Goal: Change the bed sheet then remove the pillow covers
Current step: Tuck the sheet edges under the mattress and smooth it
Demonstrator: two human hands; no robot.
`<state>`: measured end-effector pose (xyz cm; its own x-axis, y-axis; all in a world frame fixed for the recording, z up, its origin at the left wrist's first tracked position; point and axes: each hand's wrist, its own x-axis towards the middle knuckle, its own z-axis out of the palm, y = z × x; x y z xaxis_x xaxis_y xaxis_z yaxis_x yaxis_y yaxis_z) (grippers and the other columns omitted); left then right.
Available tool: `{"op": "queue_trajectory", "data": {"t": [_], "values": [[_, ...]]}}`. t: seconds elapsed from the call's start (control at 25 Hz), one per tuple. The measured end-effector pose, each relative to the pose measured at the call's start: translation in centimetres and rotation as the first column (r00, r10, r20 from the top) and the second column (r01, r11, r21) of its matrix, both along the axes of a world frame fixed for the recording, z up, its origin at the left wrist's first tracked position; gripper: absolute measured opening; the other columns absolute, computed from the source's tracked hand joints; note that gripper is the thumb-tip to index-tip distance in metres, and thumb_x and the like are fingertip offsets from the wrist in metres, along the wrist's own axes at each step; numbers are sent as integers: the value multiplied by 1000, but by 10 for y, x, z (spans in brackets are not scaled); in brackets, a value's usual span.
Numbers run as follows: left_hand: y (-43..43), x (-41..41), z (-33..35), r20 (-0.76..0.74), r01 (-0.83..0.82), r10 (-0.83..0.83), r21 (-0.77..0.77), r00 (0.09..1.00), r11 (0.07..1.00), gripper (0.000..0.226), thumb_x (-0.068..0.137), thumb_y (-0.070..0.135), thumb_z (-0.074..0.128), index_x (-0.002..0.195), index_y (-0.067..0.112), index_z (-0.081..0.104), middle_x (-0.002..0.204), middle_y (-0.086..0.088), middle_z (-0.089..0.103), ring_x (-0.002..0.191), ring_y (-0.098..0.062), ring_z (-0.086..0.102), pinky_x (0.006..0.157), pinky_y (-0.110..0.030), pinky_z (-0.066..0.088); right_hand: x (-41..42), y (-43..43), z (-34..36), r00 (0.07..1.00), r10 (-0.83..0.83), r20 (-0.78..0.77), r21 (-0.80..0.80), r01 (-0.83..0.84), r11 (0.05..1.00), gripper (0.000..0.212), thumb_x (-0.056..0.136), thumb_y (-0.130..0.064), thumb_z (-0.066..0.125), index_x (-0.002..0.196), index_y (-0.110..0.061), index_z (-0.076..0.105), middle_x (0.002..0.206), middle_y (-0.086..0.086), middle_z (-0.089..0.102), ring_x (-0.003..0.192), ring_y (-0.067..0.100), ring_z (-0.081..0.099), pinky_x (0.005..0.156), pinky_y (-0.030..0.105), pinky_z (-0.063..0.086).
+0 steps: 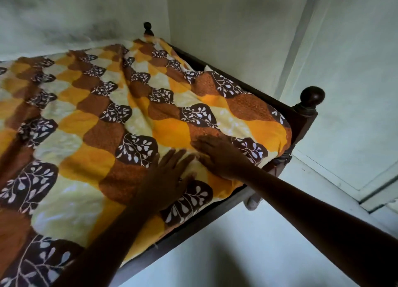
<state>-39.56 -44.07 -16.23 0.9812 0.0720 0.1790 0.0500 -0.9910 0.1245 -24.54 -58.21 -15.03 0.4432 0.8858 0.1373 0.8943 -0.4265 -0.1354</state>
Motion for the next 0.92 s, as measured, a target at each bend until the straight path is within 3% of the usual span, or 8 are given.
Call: {"op": "queue_trajectory", "data": {"t": [0.12,0.28,0.48,0.68,0.92], "values": [[-2,-1,-1,-27,-31,32,5,999,999,79,87,66,-6,141,28,35,149,-3,35,139,-28,28,110,-52,18,-8,-4,-1,997,-29,72,-14,30,999,67,87,-54,5,145,-28,30,152,1,30,142,21,22,116,46,8],[-4,-2,-4,8,-31,31,94,1000,995,63,95,55,4,140,25,36,146,-4,39,136,-28,33,107,-54,24,-10,-1,-9,996,-30,87,43,26,999,58,92,-47,17,139,-24,42,146,4,42,137,26,34,114,47,14],[-7,-4,-14,26,-60,57,131,998,990,59,95,52,12,145,26,27,153,-3,27,143,-23,19,113,-50,20,-7,1,-26,992,-16,126,220,-12,976,51,92,-40,29,133,-18,50,138,8,51,130,29,44,111,48,23],[-12,-5,-17,-7,-93,97,205,995,974,59,94,49,21,146,21,28,154,-5,23,144,-25,15,113,-50,20,-8,-2,-42,990,3,142,337,-51,940,50,90,-39,37,131,-15,53,136,10,53,129,28,45,112,45,21],[-16,0,3,-221,-98,130,149,966,984,60,91,52,31,143,21,34,153,-7,26,142,-29,19,112,-54,20,-9,-7,-21,1000,-9,-6,167,10,986,47,91,-39,32,130,-22,53,135,5,53,127,23,41,111,45,23]]}}
